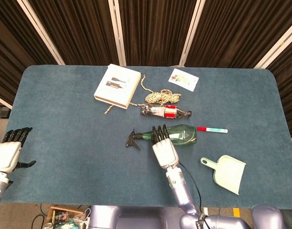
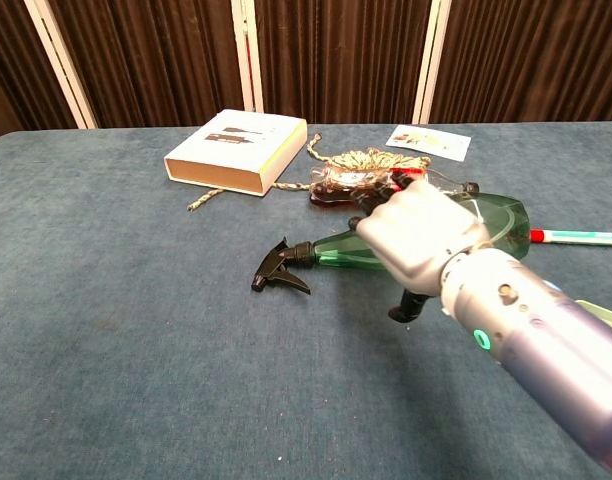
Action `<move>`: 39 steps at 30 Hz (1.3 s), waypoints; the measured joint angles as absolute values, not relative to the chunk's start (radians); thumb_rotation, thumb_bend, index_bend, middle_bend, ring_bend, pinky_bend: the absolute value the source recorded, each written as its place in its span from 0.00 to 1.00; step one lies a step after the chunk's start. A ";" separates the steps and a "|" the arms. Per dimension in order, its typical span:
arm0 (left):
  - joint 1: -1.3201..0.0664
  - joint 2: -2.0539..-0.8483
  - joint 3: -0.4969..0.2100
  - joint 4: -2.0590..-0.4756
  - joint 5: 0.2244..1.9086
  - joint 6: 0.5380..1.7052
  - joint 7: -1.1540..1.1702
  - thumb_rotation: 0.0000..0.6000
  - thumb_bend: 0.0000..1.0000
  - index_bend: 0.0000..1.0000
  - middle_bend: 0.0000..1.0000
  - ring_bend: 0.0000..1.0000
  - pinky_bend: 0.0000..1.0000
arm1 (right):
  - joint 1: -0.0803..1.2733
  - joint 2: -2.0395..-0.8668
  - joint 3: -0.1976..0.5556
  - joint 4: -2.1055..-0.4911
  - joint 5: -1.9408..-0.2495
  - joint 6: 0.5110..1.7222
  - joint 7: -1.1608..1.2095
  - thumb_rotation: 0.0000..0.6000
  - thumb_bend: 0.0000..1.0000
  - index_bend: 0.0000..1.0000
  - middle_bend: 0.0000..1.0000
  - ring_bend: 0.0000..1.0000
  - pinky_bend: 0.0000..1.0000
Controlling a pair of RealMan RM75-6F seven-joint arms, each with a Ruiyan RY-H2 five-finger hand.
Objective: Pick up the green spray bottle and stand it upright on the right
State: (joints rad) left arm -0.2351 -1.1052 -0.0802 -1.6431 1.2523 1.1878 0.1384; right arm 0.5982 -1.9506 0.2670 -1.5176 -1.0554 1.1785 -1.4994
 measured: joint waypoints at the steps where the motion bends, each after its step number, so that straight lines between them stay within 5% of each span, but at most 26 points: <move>1: -0.237 -1.107 -0.082 -1.640 1.244 1.185 0.141 1.00 0.03 0.07 0.06 0.04 0.00 | 0.610 -1.954 0.268 -1.503 -1.050 1.167 -1.499 1.00 0.24 0.21 0.00 0.00 0.00; 21: -0.286 -1.174 -0.110 -1.587 1.059 1.124 0.287 1.00 0.03 0.07 0.06 0.04 0.00 | 0.773 -1.893 0.328 -1.278 -0.949 0.975 -1.382 1.00 0.31 0.38 0.00 0.00 0.00; 30: -0.301 -1.194 -0.112 -1.585 1.022 1.126 0.331 1.00 0.03 0.07 0.06 0.04 0.00 | 0.823 -1.867 0.319 -1.165 -0.941 0.918 -1.289 1.00 0.39 0.61 0.00 0.00 0.00; 39: -0.315 -1.204 -0.107 -1.586 1.011 1.114 0.349 1.00 0.03 0.07 0.06 0.04 0.00 | 0.840 -1.865 0.283 -1.056 -1.035 0.920 -1.131 1.00 0.57 0.88 0.08 0.00 0.09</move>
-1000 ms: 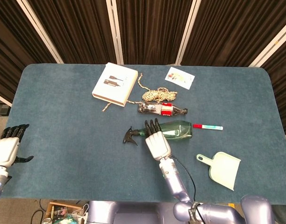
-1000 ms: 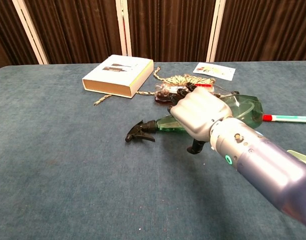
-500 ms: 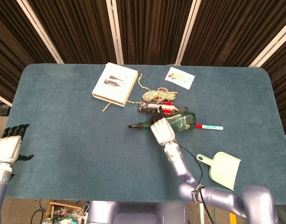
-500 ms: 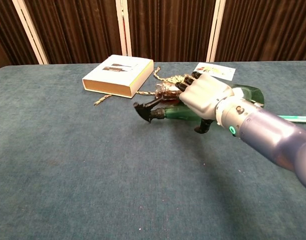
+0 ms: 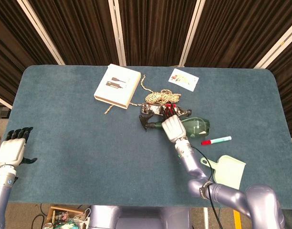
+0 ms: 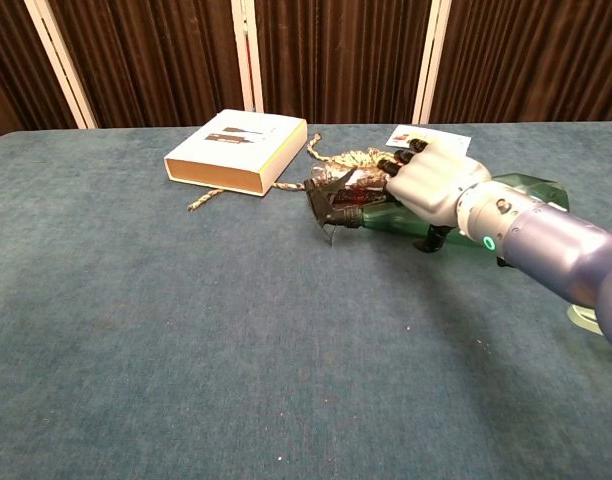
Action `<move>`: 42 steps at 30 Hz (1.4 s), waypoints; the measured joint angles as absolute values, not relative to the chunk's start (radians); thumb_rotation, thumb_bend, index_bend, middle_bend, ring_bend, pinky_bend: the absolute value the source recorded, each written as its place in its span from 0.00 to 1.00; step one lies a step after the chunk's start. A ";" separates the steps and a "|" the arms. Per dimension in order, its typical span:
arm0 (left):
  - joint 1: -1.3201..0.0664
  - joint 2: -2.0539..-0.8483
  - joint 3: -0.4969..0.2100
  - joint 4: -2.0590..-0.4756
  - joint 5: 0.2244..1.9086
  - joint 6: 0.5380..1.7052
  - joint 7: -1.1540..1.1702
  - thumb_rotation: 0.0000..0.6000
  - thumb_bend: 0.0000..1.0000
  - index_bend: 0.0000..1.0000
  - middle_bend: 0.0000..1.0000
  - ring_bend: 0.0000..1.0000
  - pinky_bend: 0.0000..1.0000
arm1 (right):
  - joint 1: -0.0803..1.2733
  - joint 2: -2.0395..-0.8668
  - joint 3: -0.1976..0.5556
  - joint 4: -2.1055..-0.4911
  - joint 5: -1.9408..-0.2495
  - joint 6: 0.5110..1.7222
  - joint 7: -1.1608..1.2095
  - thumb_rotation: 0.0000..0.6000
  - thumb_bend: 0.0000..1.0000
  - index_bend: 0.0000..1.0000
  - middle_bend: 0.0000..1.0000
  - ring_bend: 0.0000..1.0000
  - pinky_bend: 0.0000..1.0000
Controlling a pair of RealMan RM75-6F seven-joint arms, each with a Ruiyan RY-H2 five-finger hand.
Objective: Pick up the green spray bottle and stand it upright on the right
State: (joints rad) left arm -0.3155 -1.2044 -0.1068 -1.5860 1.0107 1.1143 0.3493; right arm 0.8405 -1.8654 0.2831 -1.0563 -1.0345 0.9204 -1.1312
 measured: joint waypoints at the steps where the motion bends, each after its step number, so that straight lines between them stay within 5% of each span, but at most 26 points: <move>1: -0.317 -1.205 -0.106 -1.587 1.011 1.114 0.350 1.00 0.03 0.07 0.06 0.04 0.00 | 0.841 -1.866 0.278 -1.047 -1.053 0.931 -1.108 1.00 0.58 0.89 0.09 0.00 0.10; 15: -0.314 -1.187 -0.095 -1.619 1.069 1.128 0.310 1.00 0.03 0.06 0.06 0.04 0.00 | 0.829 -1.807 0.273 -1.148 -1.205 1.134 -0.993 1.00 0.57 0.89 0.10 0.00 0.11; 32: -0.296 -1.147 -0.073 -1.641 1.146 1.144 0.226 1.00 0.03 0.06 0.06 0.04 0.00 | 0.751 -1.635 0.498 -1.556 -1.232 1.343 -0.480 1.00 0.56 0.89 0.09 0.00 0.11; 42: -0.301 -1.149 -0.066 -1.636 1.158 1.133 0.221 1.00 0.03 0.06 0.06 0.04 0.00 | 0.631 -1.584 0.541 -1.671 -1.187 1.410 -0.133 1.00 0.57 0.87 0.08 0.00 0.09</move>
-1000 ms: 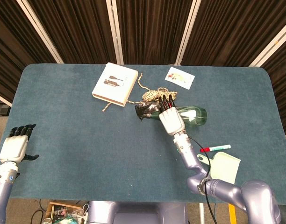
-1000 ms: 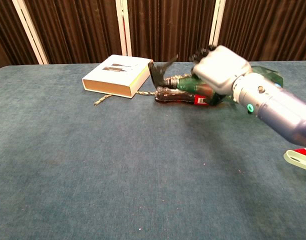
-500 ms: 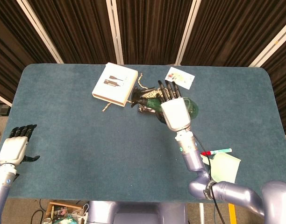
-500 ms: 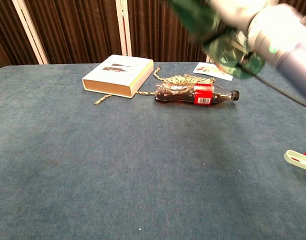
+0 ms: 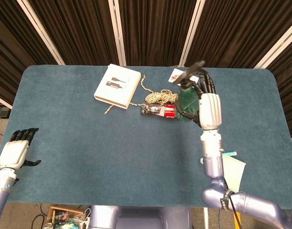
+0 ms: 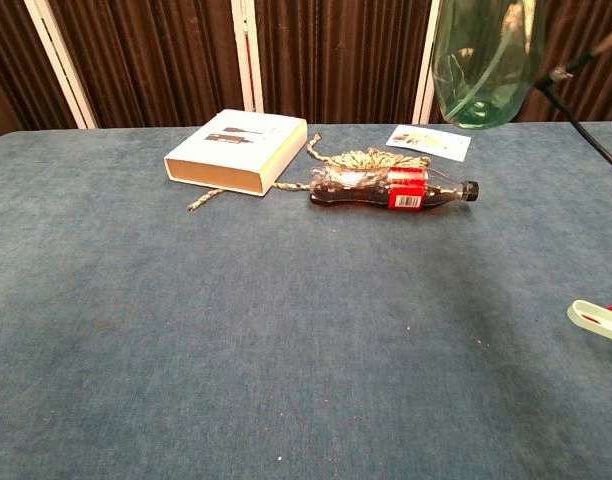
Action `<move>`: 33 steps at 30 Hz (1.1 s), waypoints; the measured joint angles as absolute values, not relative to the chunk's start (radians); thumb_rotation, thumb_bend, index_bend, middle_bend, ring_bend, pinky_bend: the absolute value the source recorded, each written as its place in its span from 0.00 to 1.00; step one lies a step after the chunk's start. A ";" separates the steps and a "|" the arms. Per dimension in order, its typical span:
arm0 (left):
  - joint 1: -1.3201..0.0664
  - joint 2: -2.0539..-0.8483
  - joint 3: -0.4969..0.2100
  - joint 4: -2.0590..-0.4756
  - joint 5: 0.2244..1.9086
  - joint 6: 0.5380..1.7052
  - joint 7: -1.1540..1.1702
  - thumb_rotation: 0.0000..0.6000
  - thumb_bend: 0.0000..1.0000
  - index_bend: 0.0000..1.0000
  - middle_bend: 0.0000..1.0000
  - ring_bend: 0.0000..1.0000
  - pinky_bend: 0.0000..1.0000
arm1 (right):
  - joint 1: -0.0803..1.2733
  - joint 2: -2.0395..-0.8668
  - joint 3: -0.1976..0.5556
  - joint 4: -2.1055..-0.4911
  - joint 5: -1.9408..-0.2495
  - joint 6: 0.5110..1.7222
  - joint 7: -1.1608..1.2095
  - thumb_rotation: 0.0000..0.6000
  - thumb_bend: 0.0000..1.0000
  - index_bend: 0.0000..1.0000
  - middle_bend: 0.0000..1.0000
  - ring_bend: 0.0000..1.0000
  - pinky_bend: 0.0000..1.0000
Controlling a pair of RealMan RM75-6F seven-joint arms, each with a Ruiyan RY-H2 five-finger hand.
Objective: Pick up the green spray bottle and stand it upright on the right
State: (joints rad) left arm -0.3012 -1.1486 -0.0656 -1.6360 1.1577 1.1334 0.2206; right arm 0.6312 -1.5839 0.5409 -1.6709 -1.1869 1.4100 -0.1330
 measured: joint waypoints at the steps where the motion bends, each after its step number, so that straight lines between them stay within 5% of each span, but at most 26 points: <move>1: -0.301 -1.149 -0.065 -1.637 1.159 1.134 0.222 1.00 0.03 0.06 0.06 0.04 0.00 | 0.616 -1.579 0.543 -1.676 -1.178 1.413 -0.093 1.00 0.57 0.87 0.08 0.00 0.09; 12: -0.305 -1.152 -0.058 -1.642 1.175 1.134 0.225 1.00 0.03 0.06 0.06 0.04 0.00 | 0.509 -1.582 0.517 -1.618 -1.178 1.494 0.122 1.00 0.61 0.86 0.06 0.00 0.04; 33: -0.310 -1.152 -0.046 -1.639 1.209 1.128 0.205 1.00 0.03 0.06 0.06 0.04 0.00 | 0.448 -1.829 0.330 -1.373 -1.306 1.618 0.196 1.00 0.62 0.84 0.04 0.00 0.00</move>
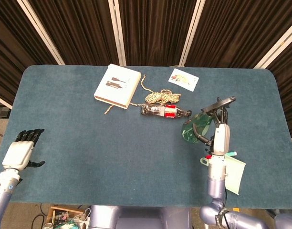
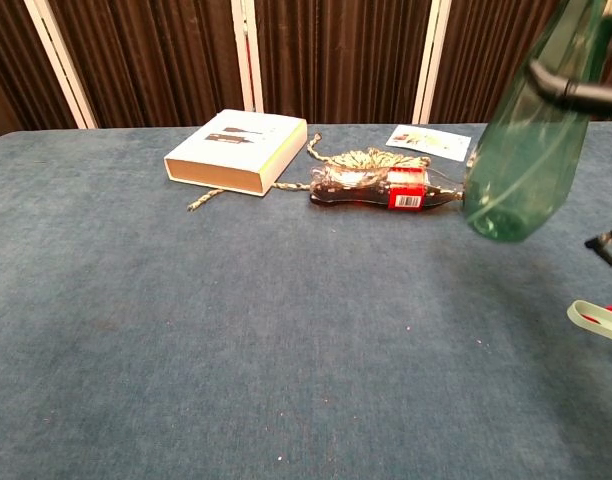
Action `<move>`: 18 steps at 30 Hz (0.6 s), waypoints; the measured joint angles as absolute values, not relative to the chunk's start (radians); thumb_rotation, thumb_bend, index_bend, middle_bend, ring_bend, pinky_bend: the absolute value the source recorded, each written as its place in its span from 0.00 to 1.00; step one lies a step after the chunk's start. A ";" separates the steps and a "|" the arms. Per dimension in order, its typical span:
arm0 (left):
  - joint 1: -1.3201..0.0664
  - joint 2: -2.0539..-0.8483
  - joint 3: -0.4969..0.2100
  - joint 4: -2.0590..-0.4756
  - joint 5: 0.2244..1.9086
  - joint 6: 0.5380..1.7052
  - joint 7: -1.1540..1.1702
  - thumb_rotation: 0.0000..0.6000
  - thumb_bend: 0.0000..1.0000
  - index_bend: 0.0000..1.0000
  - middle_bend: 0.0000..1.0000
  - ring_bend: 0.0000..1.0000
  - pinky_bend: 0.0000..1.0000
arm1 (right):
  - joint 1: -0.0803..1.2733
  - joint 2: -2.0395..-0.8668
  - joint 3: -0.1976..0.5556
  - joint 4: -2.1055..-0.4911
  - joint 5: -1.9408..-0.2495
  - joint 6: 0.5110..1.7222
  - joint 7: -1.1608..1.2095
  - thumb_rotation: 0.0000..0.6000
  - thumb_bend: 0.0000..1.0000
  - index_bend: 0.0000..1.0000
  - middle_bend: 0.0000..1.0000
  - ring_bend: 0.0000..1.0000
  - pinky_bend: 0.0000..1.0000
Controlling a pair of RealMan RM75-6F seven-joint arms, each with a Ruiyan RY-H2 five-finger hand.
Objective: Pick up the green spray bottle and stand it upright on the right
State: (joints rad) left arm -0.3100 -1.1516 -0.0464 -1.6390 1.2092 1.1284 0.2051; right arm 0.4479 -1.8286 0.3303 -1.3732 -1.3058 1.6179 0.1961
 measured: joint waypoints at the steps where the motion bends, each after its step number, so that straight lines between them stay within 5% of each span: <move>1: -0.310 -1.152 -0.045 -1.639 1.212 1.128 0.205 1.00 0.03 0.06 0.06 0.04 0.00 | 0.444 -1.846 0.320 -1.357 -1.309 1.621 0.200 1.00 0.62 0.84 0.04 0.00 0.00; 18: -0.309 -1.150 -0.042 -1.637 1.220 1.132 0.195 1.00 0.03 0.06 0.06 0.04 0.00 | 0.421 -1.983 0.319 -1.212 -1.293 1.590 0.311 1.00 0.62 0.83 0.03 0.00 0.00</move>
State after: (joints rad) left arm -0.3092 -1.1502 -0.0419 -1.6367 1.2205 1.1317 0.1949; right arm 0.4209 -1.9826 0.3190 -1.2115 -1.2931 1.5899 0.3109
